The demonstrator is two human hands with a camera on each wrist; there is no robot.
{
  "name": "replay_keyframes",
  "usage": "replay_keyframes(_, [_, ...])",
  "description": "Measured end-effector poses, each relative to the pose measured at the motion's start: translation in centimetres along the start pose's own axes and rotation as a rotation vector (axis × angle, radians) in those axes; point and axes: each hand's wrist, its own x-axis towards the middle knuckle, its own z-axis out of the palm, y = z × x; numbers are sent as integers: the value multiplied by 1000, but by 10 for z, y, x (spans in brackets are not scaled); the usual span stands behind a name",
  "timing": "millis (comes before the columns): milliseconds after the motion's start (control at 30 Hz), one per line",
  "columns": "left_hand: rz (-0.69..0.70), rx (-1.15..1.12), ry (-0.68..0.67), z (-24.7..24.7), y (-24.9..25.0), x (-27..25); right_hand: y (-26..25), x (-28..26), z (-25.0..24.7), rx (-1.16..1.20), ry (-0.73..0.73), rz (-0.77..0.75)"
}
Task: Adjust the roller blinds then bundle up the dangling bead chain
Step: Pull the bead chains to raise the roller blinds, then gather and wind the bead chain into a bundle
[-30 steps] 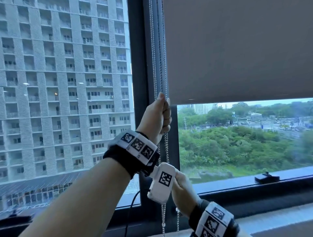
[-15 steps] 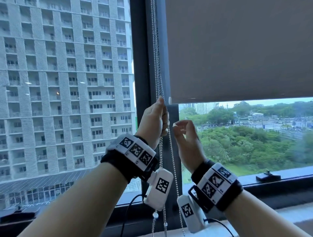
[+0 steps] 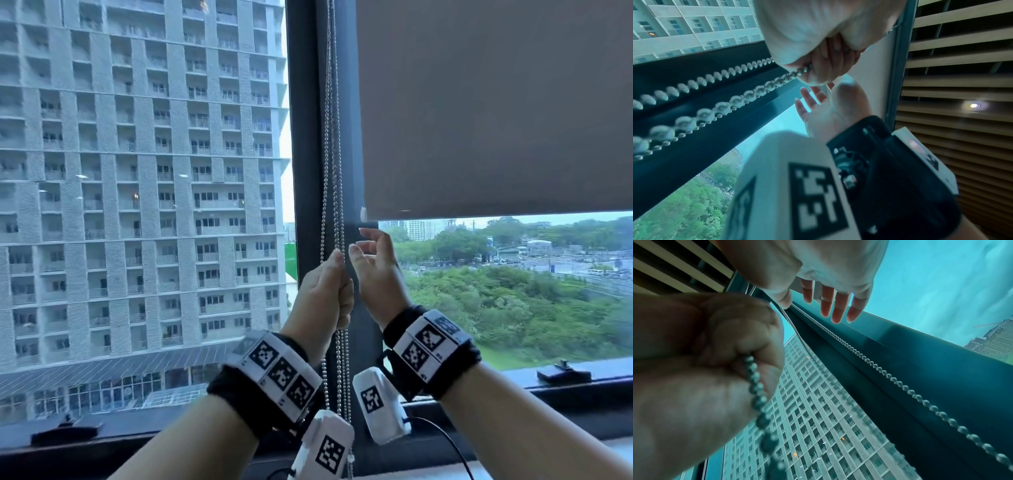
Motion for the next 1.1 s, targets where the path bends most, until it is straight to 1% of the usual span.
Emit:
replay_keyframes(133, [-8,-14,-23,4,-2,-8,0,2,6,10,7,27])
replay_keyframes(333, [-21,-24,-24,-2,-9,-14,6,2,4,-15,-21,17])
replay_keyframes(467, [-21,-7,-1,-4,-13,-13,11,4,5,24,-99,84])
replay_keyframes(733, [-73,20,46,-14,-26,-9,21,14,12,8,-135,133])
replay_keyframes(900, [-86,27,65,-18,-32,-8,24,13,22,127,-181,171])
replay_keyframes(967, [-99,37,90,-20,-36,-6,28,10,27,154,-151,139])
replay_keyframes(1100, [-122,57,114,-22,-43,-5,31,4,27,82,-88,61])
